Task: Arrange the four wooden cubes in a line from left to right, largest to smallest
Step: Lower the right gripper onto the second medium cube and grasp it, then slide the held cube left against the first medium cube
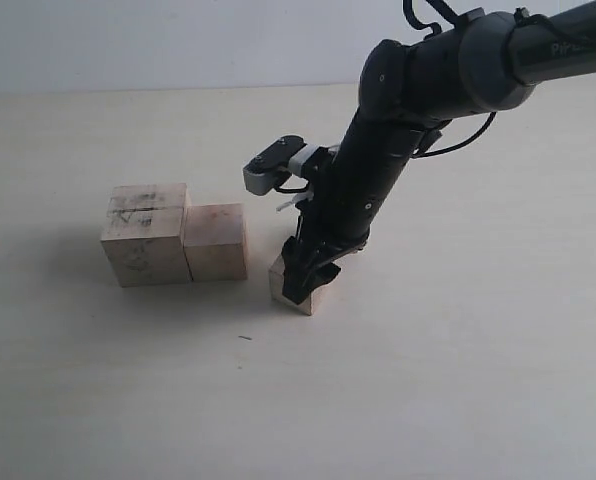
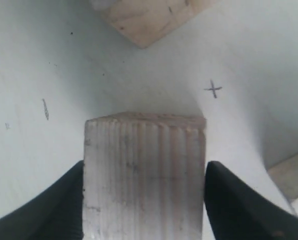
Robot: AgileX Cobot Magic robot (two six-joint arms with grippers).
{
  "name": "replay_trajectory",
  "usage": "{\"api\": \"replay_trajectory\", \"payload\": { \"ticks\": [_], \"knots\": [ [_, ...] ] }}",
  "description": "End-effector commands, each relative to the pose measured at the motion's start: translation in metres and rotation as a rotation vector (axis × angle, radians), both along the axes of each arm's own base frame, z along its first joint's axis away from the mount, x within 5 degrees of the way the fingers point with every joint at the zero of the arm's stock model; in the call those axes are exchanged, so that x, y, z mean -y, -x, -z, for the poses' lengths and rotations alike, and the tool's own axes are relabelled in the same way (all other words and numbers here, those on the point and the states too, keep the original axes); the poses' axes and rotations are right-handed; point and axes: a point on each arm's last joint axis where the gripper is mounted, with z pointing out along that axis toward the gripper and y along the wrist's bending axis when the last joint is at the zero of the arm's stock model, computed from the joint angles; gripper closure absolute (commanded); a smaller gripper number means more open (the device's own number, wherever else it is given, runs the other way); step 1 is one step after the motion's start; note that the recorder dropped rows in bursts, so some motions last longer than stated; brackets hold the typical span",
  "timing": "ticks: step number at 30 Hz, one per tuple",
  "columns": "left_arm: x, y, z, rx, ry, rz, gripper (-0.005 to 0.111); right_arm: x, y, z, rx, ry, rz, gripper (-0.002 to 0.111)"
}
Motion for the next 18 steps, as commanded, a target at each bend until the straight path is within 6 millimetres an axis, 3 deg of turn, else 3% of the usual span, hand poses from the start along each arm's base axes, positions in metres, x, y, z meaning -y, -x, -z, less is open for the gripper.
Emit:
{"api": "replay_trajectory", "payload": {
  "ticks": [1,4,18],
  "knots": [
    [0.000,0.000,-0.001,0.019,-0.005,0.009,0.107,0.000,0.000,0.000,0.022,0.003,-0.016,0.081],
    [0.000,0.000,-0.001,0.019,-0.005,0.009,0.107,0.000,0.000,0.000,0.021,0.004,-0.019,0.108],
    [0.000,0.000,-0.001,0.019,-0.005,0.009,0.107,-0.012,-0.026,-0.009,0.188,-0.009,-0.246,0.108]
  ]
}}
